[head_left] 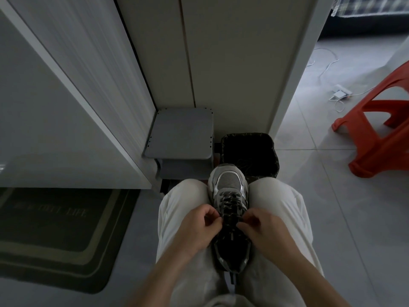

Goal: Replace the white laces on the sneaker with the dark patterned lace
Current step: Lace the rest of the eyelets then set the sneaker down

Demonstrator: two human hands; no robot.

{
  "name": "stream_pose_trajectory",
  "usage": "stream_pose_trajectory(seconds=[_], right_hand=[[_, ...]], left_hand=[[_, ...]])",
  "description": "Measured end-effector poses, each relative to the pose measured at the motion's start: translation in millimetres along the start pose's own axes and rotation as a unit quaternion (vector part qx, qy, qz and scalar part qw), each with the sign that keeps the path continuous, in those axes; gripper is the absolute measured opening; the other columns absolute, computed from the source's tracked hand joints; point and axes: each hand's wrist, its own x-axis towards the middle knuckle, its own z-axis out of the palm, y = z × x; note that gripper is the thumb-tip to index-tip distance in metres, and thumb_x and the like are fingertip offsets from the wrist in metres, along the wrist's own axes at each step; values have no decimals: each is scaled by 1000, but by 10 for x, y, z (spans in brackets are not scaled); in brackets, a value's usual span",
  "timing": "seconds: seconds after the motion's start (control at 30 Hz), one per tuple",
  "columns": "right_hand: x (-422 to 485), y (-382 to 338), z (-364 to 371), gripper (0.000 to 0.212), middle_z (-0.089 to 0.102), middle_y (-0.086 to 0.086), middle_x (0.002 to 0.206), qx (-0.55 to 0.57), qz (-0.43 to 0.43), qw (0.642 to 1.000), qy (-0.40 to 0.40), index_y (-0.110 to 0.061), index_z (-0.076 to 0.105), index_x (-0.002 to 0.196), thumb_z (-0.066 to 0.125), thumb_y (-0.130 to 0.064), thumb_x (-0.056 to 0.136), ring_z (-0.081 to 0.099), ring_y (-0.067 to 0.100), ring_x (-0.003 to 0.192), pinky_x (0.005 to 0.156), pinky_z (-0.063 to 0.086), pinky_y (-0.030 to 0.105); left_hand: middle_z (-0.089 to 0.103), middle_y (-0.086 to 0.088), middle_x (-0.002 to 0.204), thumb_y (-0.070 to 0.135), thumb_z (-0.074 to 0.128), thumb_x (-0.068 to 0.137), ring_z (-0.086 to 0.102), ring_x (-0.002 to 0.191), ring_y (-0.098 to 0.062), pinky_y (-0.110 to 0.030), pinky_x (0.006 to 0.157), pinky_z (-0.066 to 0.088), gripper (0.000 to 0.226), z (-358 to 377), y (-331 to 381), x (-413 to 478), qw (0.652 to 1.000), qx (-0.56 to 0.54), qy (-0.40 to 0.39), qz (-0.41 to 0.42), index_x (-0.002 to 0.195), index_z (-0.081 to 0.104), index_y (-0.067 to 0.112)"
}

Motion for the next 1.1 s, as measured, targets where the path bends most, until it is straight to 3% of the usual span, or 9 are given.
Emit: stream_pose_trajectory(seconds=[0.07, 0.3, 0.47, 0.57, 0.63, 0.7, 0.8, 0.97, 1.1], right_hand=[[23, -11, 35, 8, 57, -14, 72, -7, 1, 1000, 3, -26, 61, 80, 67, -30, 82, 52, 7, 64, 61, 36, 18], [15, -53, 29, 14, 58, -3, 85, -62, -19, 998, -14, -19, 55, 88, 54, -33, 90, 56, 19, 79, 63, 32, 26], [45, -82, -85, 17, 60, 1, 79, -62, -49, 996, -32, -12, 49, 95, 48, -28, 94, 58, 27, 75, 61, 34, 33], [149, -78, -194, 16, 65, 2, 81, -87, -56, 992, -68, -16, 52, 96, 49, -31, 94, 59, 24, 77, 66, 41, 34], [193, -53, -237, 16, 66, -2, 81, -78, -38, 994, -69, -19, 57, 93, 50, -34, 93, 59, 18, 78, 69, 44, 31], [200, -13, -247, 19, 64, -7, 72, -64, -16, 997, -39, -23, 59, 82, 50, -36, 93, 58, 15, 71, 63, 43, 25], [147, 21, -186, 30, 50, -13, 52, -60, 6, 998, -25, -33, 47, 61, 57, -44, 87, 49, 4, 53, 51, 37, 16], [87, 5, -79, 23, 47, -12, 53, -50, -16, 998, -42, -31, 46, 68, 62, -35, 85, 44, 5, 53, 56, 39, 28], [108, -8, -117, 15, 54, -10, 69, -89, -33, 993, -64, -25, 53, 82, 55, -38, 89, 52, 14, 68, 64, 43, 31]], left_hand=[[62, 2, 69, 19, 64, 83, 54, 62, -9, -28, 64, 47, 7, 17, 8, 8, 1000, 26, 12, 5, 78, 60, 18], [57, 4, 67, 23, 58, 86, 48, 57, -6, -18, 55, 37, 9, 19, 28, 24, 994, 105, -2, 37, 79, 54, 18], [58, 6, 69, 28, 54, 85, 52, 61, -8, -22, 54, 39, 9, -123, 77, 78, 981, 178, -31, 72, 79, 49, 23], [62, 7, 77, 29, 58, 85, 59, 72, -9, -25, 64, 46, 8, -226, 130, 173, 974, 199, -73, 79, 82, 52, 24], [62, 11, 77, 30, 61, 86, 59, 74, -7, -18, 65, 46, 7, -256, 125, 209, 979, 174, -81, 70, 83, 55, 27], [62, 14, 76, 33, 64, 86, 59, 73, -1, -9, 61, 43, 10, -262, 88, 197, 987, 128, -82, 54, 80, 56, 31], [63, 15, 78, 38, 67, 83, 59, 73, 7, -7, 63, 43, 11, -218, 30, 123, 989, 105, -92, 54, 82, 56, 36], [64, 8, 76, 29, 61, 86, 59, 71, -3, -20, 65, 47, 13, -163, 35, 85, 988, 119, -63, 79, 77, 53, 33], [62, 7, 75, 29, 59, 87, 56, 67, -6, -15, 58, 41, 15, -247, 89, 184, 978, 168, -95, 72, 74, 50, 30]])
